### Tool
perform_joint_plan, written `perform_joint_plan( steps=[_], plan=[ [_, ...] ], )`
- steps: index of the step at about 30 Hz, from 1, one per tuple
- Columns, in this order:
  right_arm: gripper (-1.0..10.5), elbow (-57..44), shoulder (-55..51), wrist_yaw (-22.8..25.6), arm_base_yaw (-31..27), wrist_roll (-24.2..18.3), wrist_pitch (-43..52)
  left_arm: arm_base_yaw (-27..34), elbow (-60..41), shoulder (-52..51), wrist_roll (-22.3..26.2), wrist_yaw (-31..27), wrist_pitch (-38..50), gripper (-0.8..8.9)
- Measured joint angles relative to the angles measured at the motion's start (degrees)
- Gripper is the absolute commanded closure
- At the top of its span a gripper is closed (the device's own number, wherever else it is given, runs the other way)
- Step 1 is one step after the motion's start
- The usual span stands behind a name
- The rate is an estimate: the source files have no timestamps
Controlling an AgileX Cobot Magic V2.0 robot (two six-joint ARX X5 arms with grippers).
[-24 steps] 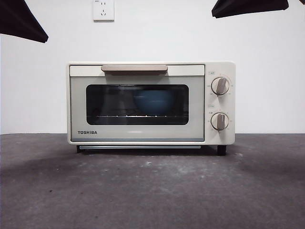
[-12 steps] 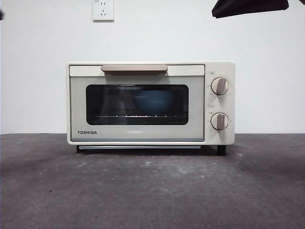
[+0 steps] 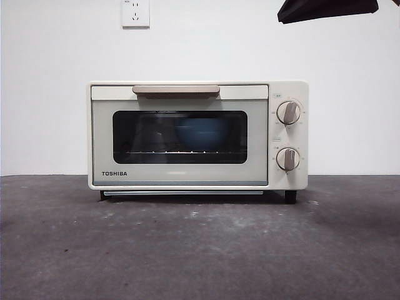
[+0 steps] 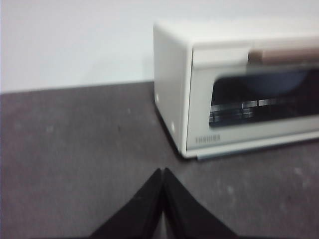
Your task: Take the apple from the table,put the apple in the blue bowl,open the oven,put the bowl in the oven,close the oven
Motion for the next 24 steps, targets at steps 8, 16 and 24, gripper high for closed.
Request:
perform_joint_plan(
  steps=[8,16,24],
  plan=[
    [9.4,0.0,0.0,0.0,0.0,0.0,0.0,0.0,-5.9,-8.3,-0.4,-1.4,-1.8,8.06],
    [9.4,0.0,0.0,0.0,0.0,0.0,0.0,0.6,-6.7,-15.2,-0.7,-1.4,-11.1,8.06],
    [9.4,0.0,0.0,0.0,0.0,0.0,0.2,0.7,-6.8,-15.3,-3.2,-1.6,-11.4,8.06]
  ],
)
